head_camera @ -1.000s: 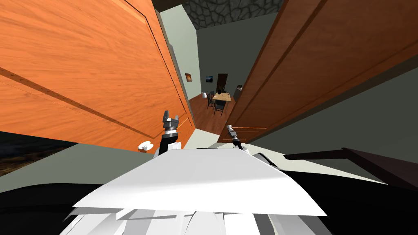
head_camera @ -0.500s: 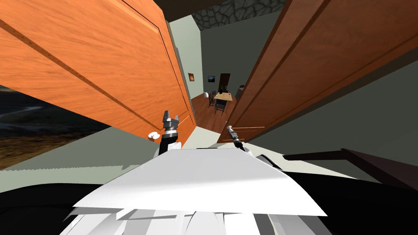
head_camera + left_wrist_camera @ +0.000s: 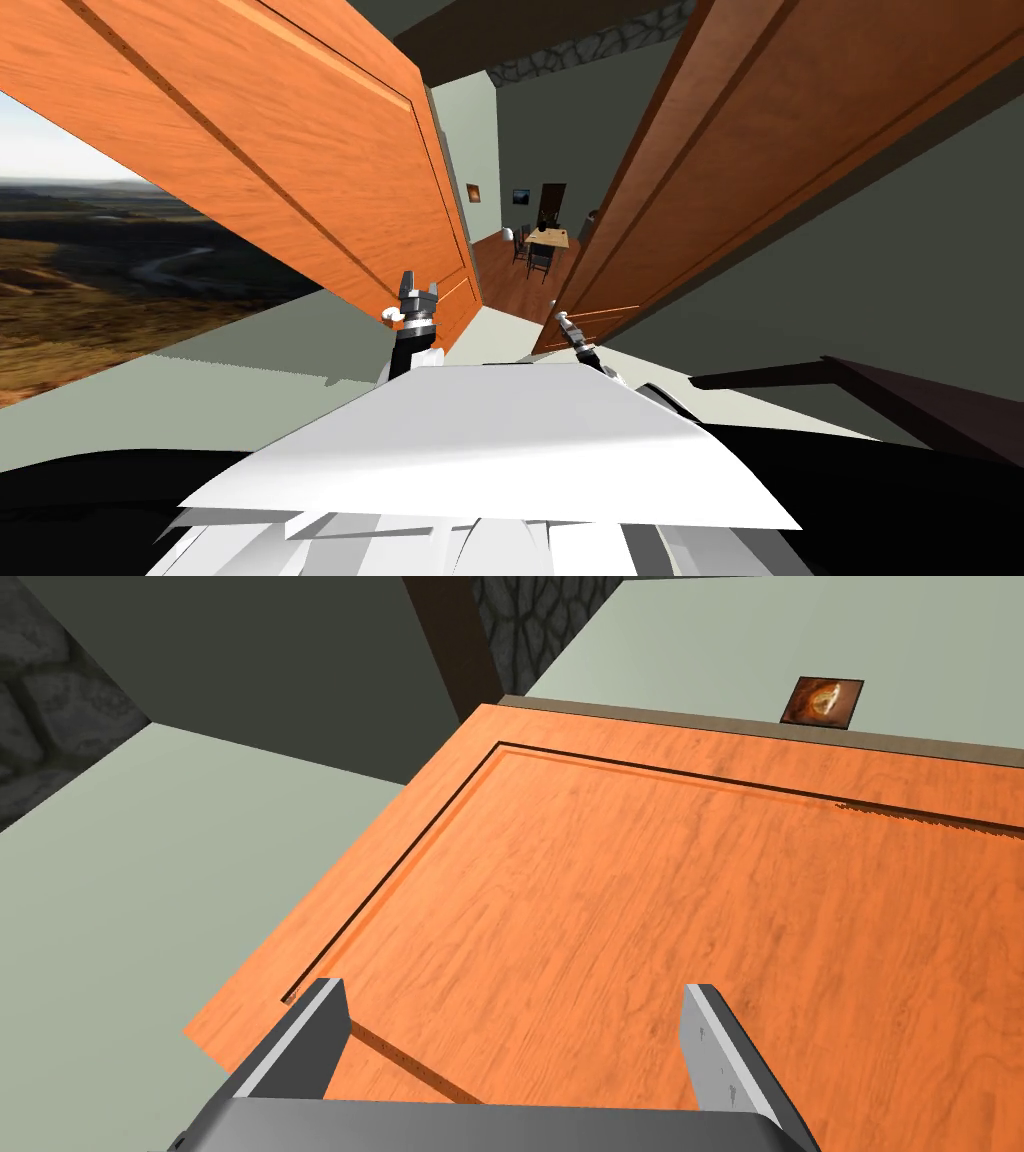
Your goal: Pull the door open
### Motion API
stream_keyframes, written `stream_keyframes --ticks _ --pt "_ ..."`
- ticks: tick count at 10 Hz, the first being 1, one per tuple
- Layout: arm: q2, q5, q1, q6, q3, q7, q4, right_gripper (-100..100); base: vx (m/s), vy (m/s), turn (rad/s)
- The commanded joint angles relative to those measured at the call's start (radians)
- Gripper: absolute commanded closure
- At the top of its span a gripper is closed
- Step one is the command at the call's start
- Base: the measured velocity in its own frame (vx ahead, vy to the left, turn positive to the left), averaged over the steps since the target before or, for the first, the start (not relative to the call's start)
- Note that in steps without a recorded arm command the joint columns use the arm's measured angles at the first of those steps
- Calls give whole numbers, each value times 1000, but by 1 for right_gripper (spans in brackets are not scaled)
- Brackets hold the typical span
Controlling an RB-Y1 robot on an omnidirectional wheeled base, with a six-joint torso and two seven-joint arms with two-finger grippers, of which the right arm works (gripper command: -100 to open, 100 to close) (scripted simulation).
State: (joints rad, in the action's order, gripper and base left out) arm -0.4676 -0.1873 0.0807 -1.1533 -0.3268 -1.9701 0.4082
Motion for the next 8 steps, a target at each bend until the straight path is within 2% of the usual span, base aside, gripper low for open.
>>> stream_keyframes --ticks 1,2,3,8 --pt "-9 3 -11 -25 -6 -9 -6 100 -170 -80 235" --pt "-11 4 -14 -31 -8 -11 -7 100 -217 -128 201" --pt "-19 7 -23 -52 -13 -19 -12 100 -214 -122 206" --pt "-45 16 -54 -122 -31 -45 -29 100 -239 -125 177"
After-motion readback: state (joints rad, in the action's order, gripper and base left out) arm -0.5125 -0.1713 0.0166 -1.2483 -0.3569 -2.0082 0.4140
